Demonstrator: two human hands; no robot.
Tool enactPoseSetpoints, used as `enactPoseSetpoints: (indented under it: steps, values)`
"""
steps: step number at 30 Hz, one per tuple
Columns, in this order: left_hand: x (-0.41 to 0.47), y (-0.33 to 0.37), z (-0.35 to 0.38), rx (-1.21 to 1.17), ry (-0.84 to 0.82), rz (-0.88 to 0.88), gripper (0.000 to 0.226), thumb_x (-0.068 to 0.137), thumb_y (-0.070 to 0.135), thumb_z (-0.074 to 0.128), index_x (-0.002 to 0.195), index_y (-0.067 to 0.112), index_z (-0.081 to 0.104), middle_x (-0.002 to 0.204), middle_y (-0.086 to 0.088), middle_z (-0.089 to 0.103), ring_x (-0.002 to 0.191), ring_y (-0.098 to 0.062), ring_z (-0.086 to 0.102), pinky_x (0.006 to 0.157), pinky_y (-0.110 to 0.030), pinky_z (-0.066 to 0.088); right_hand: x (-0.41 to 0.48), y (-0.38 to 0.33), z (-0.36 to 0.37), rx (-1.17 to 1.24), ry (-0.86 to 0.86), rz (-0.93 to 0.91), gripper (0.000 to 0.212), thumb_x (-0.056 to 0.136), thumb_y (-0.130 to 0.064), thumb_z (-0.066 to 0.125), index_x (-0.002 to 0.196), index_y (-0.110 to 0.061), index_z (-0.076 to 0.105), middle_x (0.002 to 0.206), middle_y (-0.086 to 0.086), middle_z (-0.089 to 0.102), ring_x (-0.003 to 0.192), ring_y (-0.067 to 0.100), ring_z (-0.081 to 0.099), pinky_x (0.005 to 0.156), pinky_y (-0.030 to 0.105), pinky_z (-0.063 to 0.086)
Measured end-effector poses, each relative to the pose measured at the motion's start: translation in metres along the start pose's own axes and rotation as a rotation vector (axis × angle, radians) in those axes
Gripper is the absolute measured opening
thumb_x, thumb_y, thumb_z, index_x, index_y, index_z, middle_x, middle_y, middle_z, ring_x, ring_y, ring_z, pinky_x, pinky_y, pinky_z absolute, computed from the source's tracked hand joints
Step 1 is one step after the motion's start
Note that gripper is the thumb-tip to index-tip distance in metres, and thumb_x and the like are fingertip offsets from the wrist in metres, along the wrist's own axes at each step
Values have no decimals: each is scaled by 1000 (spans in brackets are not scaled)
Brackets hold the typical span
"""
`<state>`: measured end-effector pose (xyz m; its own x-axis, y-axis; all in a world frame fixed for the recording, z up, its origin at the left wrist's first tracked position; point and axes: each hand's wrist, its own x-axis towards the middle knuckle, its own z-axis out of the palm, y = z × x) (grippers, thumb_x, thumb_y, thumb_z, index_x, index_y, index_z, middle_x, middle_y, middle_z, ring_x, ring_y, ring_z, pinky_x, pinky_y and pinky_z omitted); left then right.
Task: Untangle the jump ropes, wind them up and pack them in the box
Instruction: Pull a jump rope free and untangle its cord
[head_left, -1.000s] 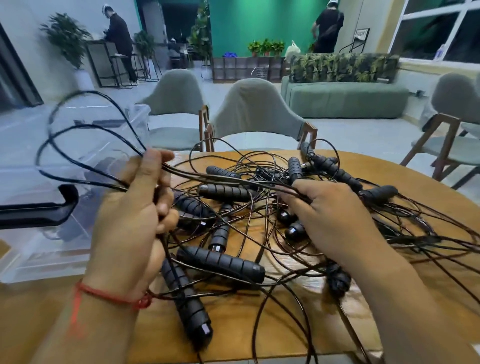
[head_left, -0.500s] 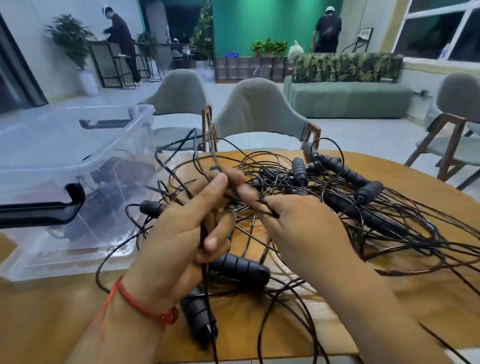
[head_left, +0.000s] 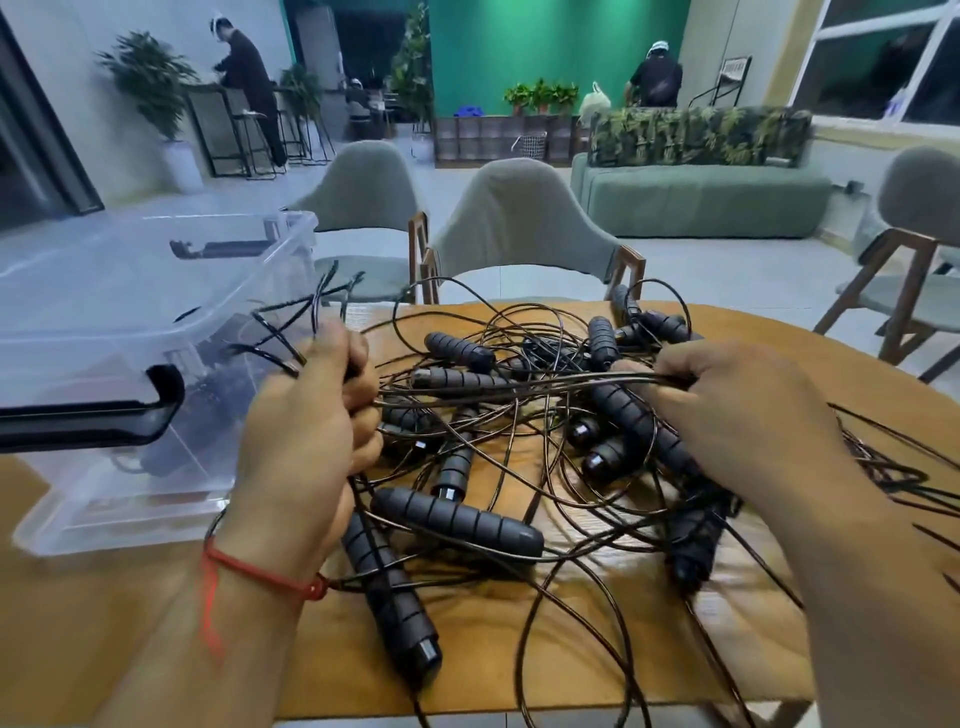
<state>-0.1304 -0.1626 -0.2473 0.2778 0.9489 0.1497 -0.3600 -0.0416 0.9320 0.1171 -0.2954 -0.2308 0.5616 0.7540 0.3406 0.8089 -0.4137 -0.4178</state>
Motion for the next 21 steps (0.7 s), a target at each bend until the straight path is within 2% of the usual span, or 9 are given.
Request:
enactPoseSetpoints:
  steps: [3, 6, 8, 10, 12, 14, 16, 18, 21]
  values:
    - [-11, -5, 5, 408, -36, 189, 37, 102, 48, 61, 77, 22, 61, 60, 9, 42, 48, -11, 36, 47, -26, 31, -5, -14, 2, 14, -23, -42, 41, 105, -51, 55, 80, -25, 75, 62, -9, 61, 61, 9, 53, 53, 30, 31]
    - [-27, -10, 19, 620, -270, 255, 21, 91, 45, 72, 106, 31, 73, 63, 13, 52, 57, -16, 49, 54, -30, 45, -14, -35, 12, -16, -52, -155, 57, 108, -62, 43, 72, -23, 65, 61, -8, 60, 60, 9, 56, 53, 29, 32]
    - [-34, -15, 29, 671, -433, 179, 33, 86, 53, 72, 117, 40, 71, 69, 10, 64, 65, -16, 62, 65, -33, 53, -20, -46, 22, -47, -40, -227, 51, 110, -48, 46, 68, -21, 56, 62, -8, 55, 62, 14, 55, 52, 28, 31]
    - [-35, -20, 31, 708, -479, 171, 30, 87, 55, 68, 114, 41, 69, 90, 14, 75, 83, -3, 71, 76, -20, 55, -22, -53, 26, -64, 8, -335, 34, 106, -34, 53, 75, -22, 57, 69, -7, 57, 69, 22, 55, 54, 26, 29]
    - [-33, -18, 30, 817, -442, 175, 25, 92, 62, 57, 102, 44, 70, 90, 13, 74, 83, 0, 68, 72, -17, 52, -20, -58, 25, -48, -98, -322, 26, 105, -45, 53, 93, -28, 68, 83, -7, 60, 81, 21, 55, 62, 29, 33]
    - [-30, -18, 27, 905, -447, 165, 35, 93, 68, 48, 88, 42, 70, 77, 2, 69, 67, -7, 62, 61, -23, 48, -17, -56, 27, -44, -160, -284, 29, 102, -52, 54, 102, -31, 74, 87, -6, 63, 90, 23, 60, 70, 29, 35]
    - [-29, -18, 25, 903, -435, 193, 40, 94, 68, 45, 81, 38, 68, 71, -5, 64, 59, -15, 57, 57, -30, 46, -14, -50, 31, -19, -125, -305, 29, 100, -52, 59, 85, -30, 70, 76, -9, 60, 84, 23, 61, 65, 27, 37]
    - [-30, -18, 25, 836, -375, 238, 42, 98, 64, 46, 80, 30, 63, 61, -7, 55, 54, -20, 51, 53, -37, 44, -12, -42, 29, 13, -72, -352, 39, 99, -50, 62, 66, -31, 51, 63, -14, 50, 68, 12, 54, 58, 24, 33]
    - [-32, -16, 28, 701, -237, 243, 45, 98, 61, 49, 71, 28, 62, 56, 4, 45, 50, -11, 42, 46, -29, 35, -13, -33, 23, 53, 35, -458, 31, 101, -47, 63, 74, -34, 56, 73, -17, 55, 71, 4, 52, 65, 26, 43]
